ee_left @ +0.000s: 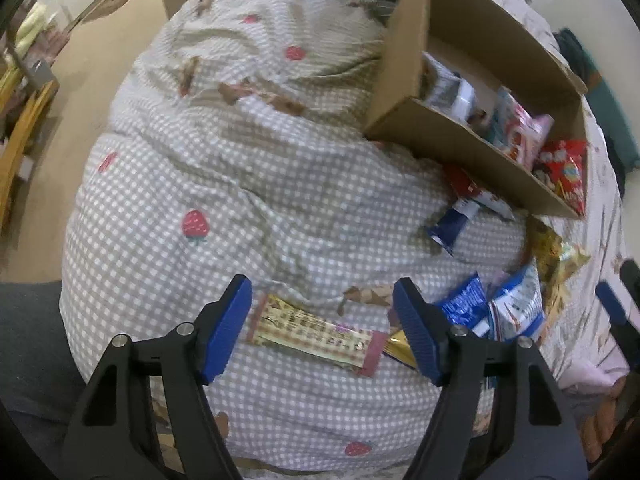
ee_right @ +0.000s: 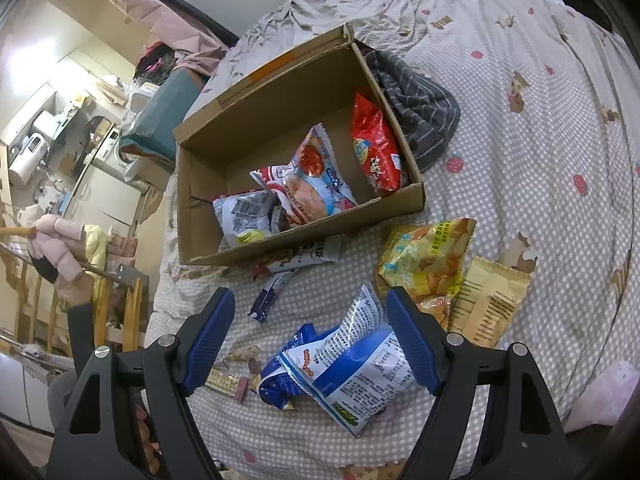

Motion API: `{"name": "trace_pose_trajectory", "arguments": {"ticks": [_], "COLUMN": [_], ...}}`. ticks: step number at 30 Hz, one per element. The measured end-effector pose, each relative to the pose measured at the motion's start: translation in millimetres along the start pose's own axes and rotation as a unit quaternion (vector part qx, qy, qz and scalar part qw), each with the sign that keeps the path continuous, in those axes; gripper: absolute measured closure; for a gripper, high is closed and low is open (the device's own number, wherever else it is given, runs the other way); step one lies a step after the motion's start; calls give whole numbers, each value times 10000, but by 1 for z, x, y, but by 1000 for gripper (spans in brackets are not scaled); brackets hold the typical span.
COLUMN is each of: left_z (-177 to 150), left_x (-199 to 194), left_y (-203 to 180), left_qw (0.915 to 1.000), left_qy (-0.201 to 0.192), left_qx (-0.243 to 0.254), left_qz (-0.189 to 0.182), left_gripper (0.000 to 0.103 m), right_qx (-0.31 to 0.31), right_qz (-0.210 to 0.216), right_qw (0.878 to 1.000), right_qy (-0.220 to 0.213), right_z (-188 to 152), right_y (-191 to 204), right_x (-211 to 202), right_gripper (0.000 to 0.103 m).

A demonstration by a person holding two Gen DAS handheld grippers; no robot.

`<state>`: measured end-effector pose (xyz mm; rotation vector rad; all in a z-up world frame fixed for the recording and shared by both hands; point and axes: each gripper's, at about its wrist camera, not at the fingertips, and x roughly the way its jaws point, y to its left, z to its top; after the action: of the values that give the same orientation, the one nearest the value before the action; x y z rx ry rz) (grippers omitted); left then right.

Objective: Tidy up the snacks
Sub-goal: 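Move both grippers back toward the remaining snacks on the duvet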

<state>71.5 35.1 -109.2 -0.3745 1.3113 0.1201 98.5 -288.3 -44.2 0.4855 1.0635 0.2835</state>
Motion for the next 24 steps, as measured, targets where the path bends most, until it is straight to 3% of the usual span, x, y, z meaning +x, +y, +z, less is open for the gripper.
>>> {"name": "trace_pose_trajectory", "arguments": {"ticks": [3,10,16,22,24], "left_z": [-1,-23,-19,-15,-22], "left_x": [12,44,60,55,42], "left_y": [5,3,5,10,16], "left_qw": [9995,9925,9898,9895,9921], "left_qy": [308,1183,1275,1266,989], "left_qx": [-102,-257,-628,-682,-727], "left_qz": [-64,-193,-99,-146,-247], "left_gripper": [44,44,44,44,44], "right_qx": [62,62,57,-91,-51], "right_qz": [-32,-45,-103,-184,-178], "right_qw": [10000,9999,9997,9995,9996], "right_qy": [40,139,216,228,235], "right_z": [2,1,1,-1,-1], "right_y": [-2,1,2,6,4], "right_x": [4,11,19,20,20], "right_gripper": [22,22,22,22,22]}}
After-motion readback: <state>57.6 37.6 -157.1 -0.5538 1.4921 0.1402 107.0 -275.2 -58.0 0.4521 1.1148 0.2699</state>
